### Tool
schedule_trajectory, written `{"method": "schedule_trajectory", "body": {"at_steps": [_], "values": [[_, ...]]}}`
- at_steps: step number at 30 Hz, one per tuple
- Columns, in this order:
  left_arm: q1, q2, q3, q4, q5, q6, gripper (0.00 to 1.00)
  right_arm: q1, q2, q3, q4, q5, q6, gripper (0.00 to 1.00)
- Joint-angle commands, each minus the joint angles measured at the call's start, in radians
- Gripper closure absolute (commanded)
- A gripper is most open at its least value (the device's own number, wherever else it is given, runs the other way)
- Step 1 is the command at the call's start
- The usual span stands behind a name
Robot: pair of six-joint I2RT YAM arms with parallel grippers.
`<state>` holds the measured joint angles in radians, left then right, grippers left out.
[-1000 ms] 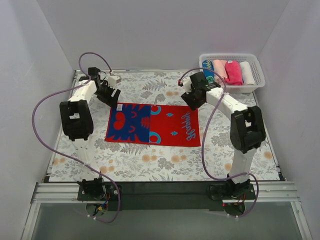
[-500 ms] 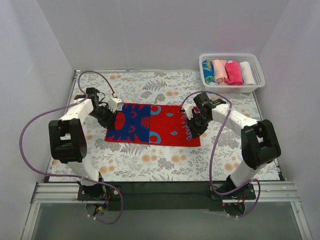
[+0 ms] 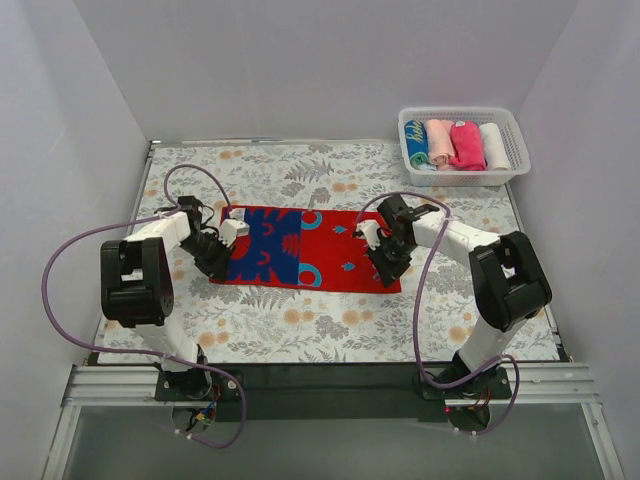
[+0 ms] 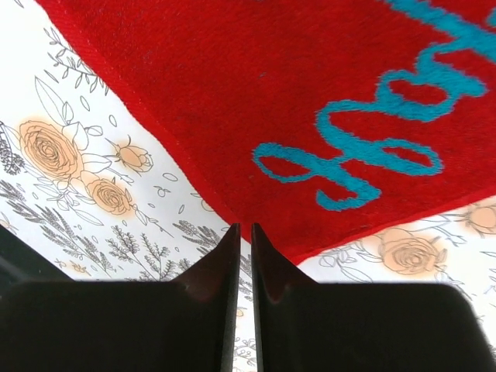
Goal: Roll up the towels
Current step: Flatten the towel
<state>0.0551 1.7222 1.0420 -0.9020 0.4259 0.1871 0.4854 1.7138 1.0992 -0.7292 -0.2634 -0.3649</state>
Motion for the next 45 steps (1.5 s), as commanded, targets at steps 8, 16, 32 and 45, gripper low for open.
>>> {"method": "schedule_trajectory", "body": {"at_steps": [8, 16, 32, 45], "values": [[0.000, -0.056, -0.017, 0.028, -0.044, -0.001, 0.91, 0.025, 0.003, -0.071, 0.036, 0.137, 0.021, 0.90], [0.000, -0.047, -0.039, 0.035, -0.065, 0.006, 0.92, 0.024, -0.071, -0.082, 0.043, 0.014, 0.020, 0.90], [0.000, -0.047, -0.022, 0.021, -0.049, -0.012, 0.92, 0.019, -0.079, -0.075, 0.102, 0.173, 0.058, 0.91], [0.025, -0.045, -0.105, 0.057, -0.163, -0.018, 1.00, 0.016, 0.021, -0.192, 0.108, 0.375, 0.024, 0.96]]}}
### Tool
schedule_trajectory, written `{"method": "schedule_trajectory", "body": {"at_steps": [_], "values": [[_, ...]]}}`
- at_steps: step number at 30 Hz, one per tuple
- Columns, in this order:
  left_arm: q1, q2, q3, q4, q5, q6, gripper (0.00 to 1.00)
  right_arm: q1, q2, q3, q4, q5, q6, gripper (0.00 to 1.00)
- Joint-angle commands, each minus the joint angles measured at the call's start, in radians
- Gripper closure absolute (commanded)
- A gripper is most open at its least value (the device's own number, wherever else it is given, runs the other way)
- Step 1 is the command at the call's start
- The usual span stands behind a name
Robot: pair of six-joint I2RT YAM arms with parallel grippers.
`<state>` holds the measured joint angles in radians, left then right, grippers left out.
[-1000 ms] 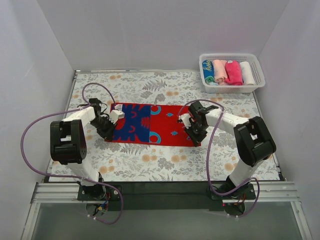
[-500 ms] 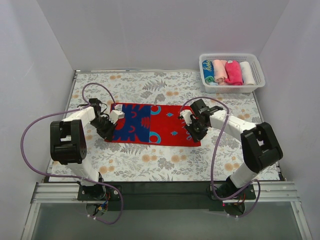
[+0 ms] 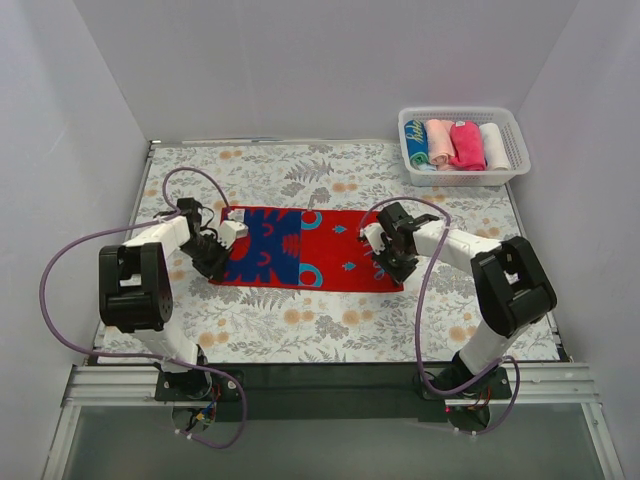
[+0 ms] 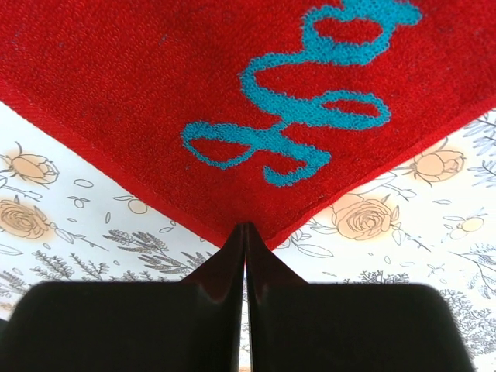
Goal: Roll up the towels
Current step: Flatten the towel
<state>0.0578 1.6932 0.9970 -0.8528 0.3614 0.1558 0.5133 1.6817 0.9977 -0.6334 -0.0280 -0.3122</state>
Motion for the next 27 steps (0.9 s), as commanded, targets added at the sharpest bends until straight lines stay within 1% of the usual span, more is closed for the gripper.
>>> {"method": "schedule_trajectory", "body": {"at_steps": [1, 3, 7, 10, 16, 19, 23, 25, 26, 27], "values": [[0.030, -0.018, -0.066, 0.006, -0.117, 0.019, 1.00, -0.013, 0.038, -0.106, 0.015, 0.146, -0.034, 0.96], [0.052, -0.023, -0.083, 0.001, -0.127, 0.039, 1.00, -0.016, 0.007, -0.152, 0.026, 0.157, -0.059, 0.96], [0.056, -0.058, -0.132, -0.014, -0.148, 0.070, 1.00, -0.016, -0.017, -0.179, 0.032, 0.169, -0.094, 0.96], [0.056, -0.076, -0.164, -0.040, -0.145, 0.099, 1.00, -0.009, -0.024, -0.182, 0.023, 0.129, -0.119, 0.96], [0.054, -0.101, -0.173, -0.091, -0.069, 0.142, 1.00, 0.066, -0.057, -0.188, -0.011, 0.034, -0.191, 0.96], [0.053, -0.098, -0.161, -0.121, -0.033, 0.156, 1.00, 0.100, -0.053, -0.173, -0.069, -0.030, -0.214, 0.95], [0.054, -0.102, -0.150, -0.158, -0.004, 0.171, 1.00, 0.111, -0.047, -0.150, -0.100, -0.036, -0.223, 0.95], [0.054, -0.109, -0.137, -0.179, 0.010, 0.179, 1.00, 0.110, -0.046, -0.137, -0.121, -0.029, -0.220, 0.92], [0.054, -0.110, -0.127, -0.190, 0.022, 0.183, 0.98, 0.110, -0.050, -0.130, -0.127, -0.030, -0.219, 0.89], [0.056, -0.116, -0.115, -0.199, 0.034, 0.185, 0.96, 0.108, -0.056, -0.110, -0.137, -0.030, -0.209, 0.83]]}}
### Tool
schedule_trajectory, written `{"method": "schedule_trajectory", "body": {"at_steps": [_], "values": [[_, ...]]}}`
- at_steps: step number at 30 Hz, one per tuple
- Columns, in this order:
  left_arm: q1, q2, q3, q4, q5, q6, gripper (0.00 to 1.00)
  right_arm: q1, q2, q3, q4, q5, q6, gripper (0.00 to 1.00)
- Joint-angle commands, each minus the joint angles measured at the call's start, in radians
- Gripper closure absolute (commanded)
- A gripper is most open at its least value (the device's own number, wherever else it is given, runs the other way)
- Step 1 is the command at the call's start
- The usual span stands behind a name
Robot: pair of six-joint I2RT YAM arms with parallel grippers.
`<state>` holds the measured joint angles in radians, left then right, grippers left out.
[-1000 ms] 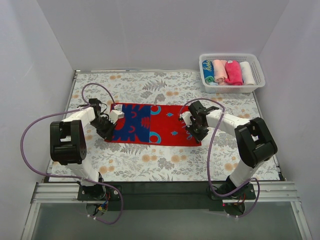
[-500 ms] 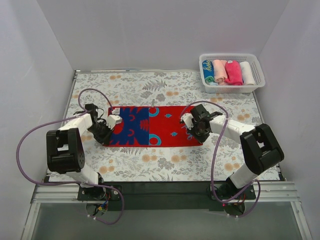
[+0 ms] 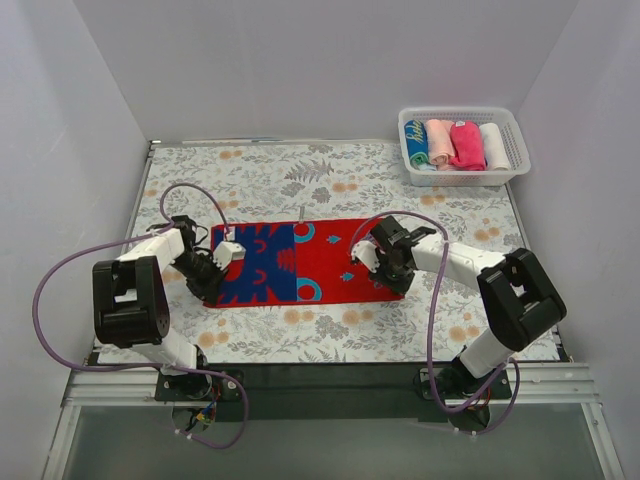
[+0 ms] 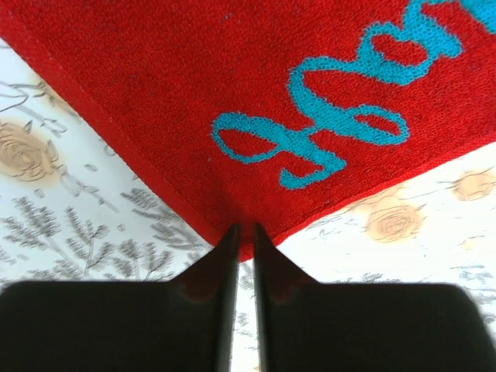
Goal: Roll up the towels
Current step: Flatten the towel
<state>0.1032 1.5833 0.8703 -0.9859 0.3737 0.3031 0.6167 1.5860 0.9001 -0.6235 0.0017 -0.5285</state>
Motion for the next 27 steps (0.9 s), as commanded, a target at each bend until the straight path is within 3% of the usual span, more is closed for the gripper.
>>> {"method": "schedule_trajectory", "body": {"at_steps": [1, 4, 6, 11, 18, 27], "values": [[0.010, -0.008, 0.044, -0.079, 0.045, 0.033, 0.93, 0.005, 0.028, 0.003, -0.169, -0.069, 0.010, 0.77], [0.010, 0.012, 0.148, -0.112, 0.094, 0.024, 0.83, -0.001, -0.006, 0.080, -0.192, -0.097, 0.027, 0.61], [0.009, 0.033, 0.220, -0.129, 0.145, 0.019, 0.78, -0.020, -0.021, 0.124, -0.191, -0.108, 0.030, 0.58], [0.010, 0.127, 0.439, -0.105, 0.206, -0.042, 0.77, -0.101, 0.022, 0.272, -0.163, -0.157, 0.024, 0.60], [0.012, 0.279, 0.608, 0.091, 0.151, -0.200, 0.78, -0.264, 0.198, 0.538, -0.116, -0.149, 0.044, 0.73], [0.020, 0.420, 0.765, 0.130, 0.126, -0.263, 0.62, -0.319, 0.446, 0.769, -0.105, -0.103, 0.073, 0.70]]}}
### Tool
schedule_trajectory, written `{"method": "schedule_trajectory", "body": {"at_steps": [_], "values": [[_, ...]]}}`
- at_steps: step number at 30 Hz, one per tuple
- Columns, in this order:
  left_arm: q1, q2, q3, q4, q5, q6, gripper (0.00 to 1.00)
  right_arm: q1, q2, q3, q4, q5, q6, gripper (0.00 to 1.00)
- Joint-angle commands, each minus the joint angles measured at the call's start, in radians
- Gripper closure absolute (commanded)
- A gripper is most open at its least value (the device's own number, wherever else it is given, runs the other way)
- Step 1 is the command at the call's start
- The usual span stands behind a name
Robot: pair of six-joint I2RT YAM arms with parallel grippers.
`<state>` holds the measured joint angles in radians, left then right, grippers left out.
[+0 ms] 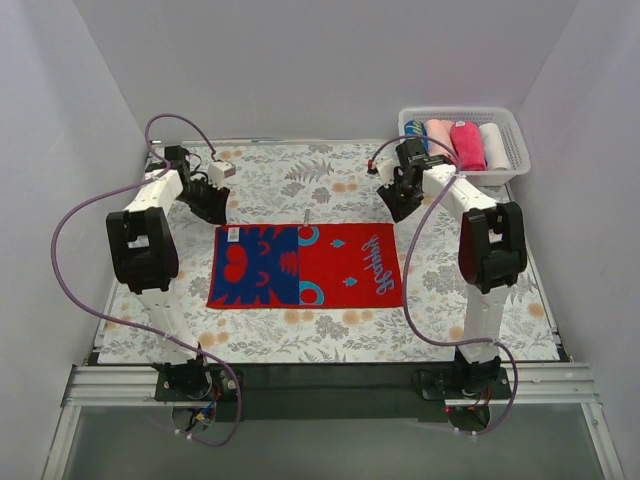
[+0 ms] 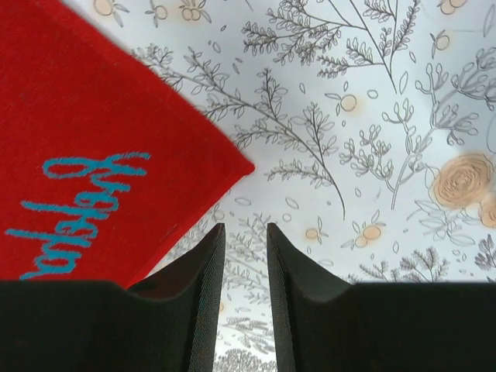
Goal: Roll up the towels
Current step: Flatten the towel, then fold the towel
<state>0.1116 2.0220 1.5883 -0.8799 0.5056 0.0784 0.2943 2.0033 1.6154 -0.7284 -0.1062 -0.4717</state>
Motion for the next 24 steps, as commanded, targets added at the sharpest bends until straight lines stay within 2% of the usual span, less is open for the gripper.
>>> {"method": "schedule_trajectory", "body": {"at_steps": [1, 9, 17, 20, 24], "values": [[0.010, -0.010, 0.056, 0.024, -0.009, -0.043, 0.62, 0.003, 0.040, 0.058, 0.004, 0.005, 0.016, 0.69], [0.013, 0.003, 0.056, 0.029, -0.025, -0.063, 0.55, -0.003, 0.138, 0.112, 0.017, -0.020, 0.036, 0.62], [0.016, 0.027, 0.071, 0.019, -0.035, -0.068, 0.52, -0.003, 0.196, 0.113, 0.035, -0.012, 0.042, 0.61], [0.020, 0.050, 0.084, 0.021, -0.044, -0.066, 0.51, -0.001, 0.209, 0.106, 0.037, -0.024, 0.042, 0.67], [0.023, 0.089, 0.117, 0.009, -0.052, -0.066, 0.51, -0.001, 0.210, 0.090, 0.034, -0.033, 0.035, 0.91]]}}
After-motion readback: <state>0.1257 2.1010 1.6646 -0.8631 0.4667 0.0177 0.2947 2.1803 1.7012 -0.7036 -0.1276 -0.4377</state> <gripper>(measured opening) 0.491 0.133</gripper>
